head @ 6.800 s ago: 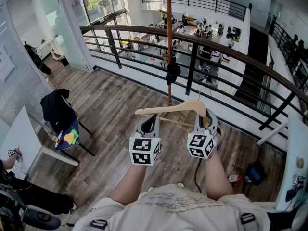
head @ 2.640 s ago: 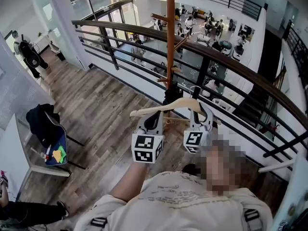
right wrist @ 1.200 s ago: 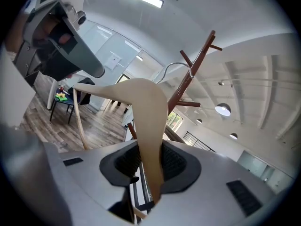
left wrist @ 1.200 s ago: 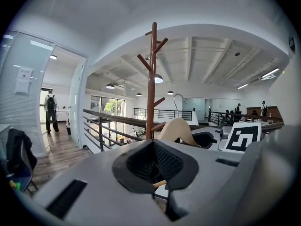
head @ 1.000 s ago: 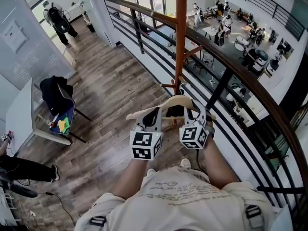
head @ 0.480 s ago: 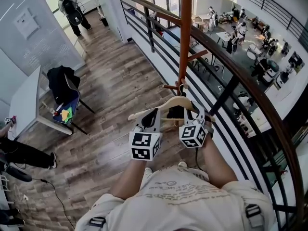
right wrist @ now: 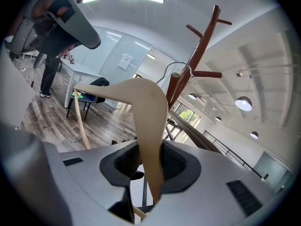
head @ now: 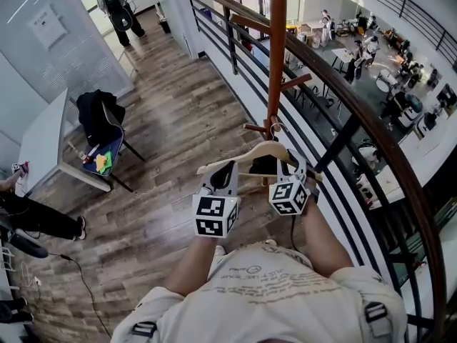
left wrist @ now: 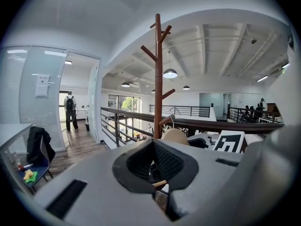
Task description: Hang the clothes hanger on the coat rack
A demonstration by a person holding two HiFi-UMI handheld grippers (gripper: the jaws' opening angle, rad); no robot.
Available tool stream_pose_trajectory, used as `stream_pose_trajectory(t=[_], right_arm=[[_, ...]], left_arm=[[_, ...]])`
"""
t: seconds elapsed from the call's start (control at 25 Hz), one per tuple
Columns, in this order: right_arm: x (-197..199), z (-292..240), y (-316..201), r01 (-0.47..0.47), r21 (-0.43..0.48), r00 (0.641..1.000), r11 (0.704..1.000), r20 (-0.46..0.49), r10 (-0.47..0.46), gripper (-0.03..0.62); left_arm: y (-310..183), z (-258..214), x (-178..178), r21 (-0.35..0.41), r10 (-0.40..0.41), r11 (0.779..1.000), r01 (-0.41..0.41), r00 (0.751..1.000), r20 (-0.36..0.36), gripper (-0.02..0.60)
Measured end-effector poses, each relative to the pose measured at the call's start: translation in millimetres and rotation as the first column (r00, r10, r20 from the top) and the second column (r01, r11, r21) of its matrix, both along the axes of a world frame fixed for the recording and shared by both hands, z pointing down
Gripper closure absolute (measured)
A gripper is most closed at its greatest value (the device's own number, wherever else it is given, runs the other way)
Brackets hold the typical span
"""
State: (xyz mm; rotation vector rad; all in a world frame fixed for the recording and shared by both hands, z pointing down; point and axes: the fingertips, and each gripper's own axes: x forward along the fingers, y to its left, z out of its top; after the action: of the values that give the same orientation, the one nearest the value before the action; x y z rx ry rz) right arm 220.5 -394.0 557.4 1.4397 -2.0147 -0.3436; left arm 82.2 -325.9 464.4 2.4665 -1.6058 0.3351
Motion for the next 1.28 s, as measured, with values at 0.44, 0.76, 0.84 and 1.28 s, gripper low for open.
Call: stream_pose_trajectory(t=[0.44,0.76,0.84,1.28], right_arm=[[8.2,31.6,-14.7,-0.003,-0.059,1.000,0.998,-0.013,0.002,0.488],[9.7,41.4,-28.8,0.002,-0.076,1.000,0.997,-0.028,-0.004,0.488],[9.0,43.7,-31.1,0.004,-0.081,0.999,0.997,-0.033,-0.007,0.488],[10.7,51.4,-41.6,-0.020,-0.088,0.998,0.996,-0.067,0.014,0.485]], left_arm=[[-6.3,2.0,8.0,0.002,-0.010,1.000,0.010,0.999,0.033,0.577],[-10.0,-1.9,4.4,0.010,-0.027,1.000,0.027,0.998,0.052,0.577],[-9.3,-2.2,2.3,0.009,-0.034,0.999,0.034,0.998,0.056,0.577],[-7.2,1.2,-2.6,0.001,-0.050,0.999,0.050,0.997,0.061,0.577]])
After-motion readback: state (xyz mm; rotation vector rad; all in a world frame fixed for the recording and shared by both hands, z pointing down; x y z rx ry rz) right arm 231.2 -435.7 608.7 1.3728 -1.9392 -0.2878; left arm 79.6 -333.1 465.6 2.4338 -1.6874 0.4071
